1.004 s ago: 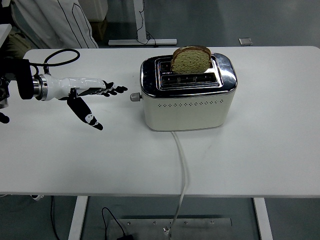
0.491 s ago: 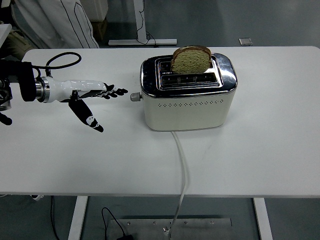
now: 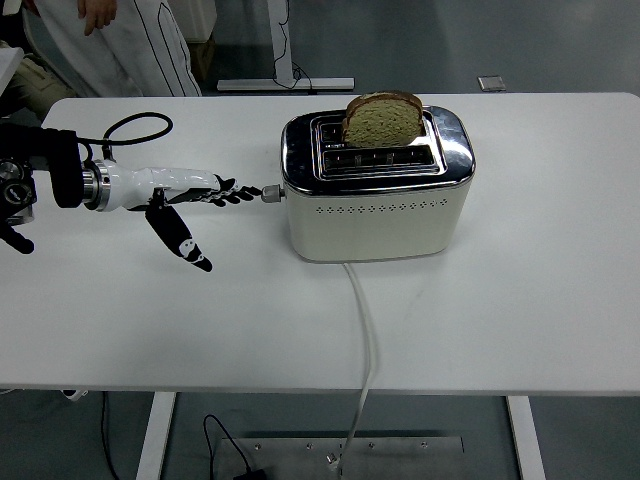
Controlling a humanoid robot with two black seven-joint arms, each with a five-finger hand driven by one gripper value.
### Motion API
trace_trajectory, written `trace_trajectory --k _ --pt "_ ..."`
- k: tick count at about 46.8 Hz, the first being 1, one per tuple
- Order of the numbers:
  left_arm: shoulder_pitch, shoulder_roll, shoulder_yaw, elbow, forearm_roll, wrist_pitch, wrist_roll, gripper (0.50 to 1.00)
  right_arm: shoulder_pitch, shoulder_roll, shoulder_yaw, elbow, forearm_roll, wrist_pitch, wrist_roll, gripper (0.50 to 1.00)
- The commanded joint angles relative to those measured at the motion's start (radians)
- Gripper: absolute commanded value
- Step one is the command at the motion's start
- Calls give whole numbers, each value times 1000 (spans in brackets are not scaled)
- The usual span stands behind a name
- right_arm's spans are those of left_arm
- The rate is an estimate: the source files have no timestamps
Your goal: Press down toaster
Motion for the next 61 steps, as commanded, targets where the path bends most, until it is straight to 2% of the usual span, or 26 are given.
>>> trace_trajectory --k 1,15,37,61 --pt "0 0 0 1 0 0 0 1000 0 0 0 0 0 0 0 998" --pt "3 -6 0 5 0 0 0 1000 0 0 0 0 0 0 0 998" --pt "10 -75 5 74 0 1 0 1000 0 0 0 0 0 0 0 998" --pt "16 -86 40 93 0 9 0 1000 0 0 0 -1 0 0 0 998"
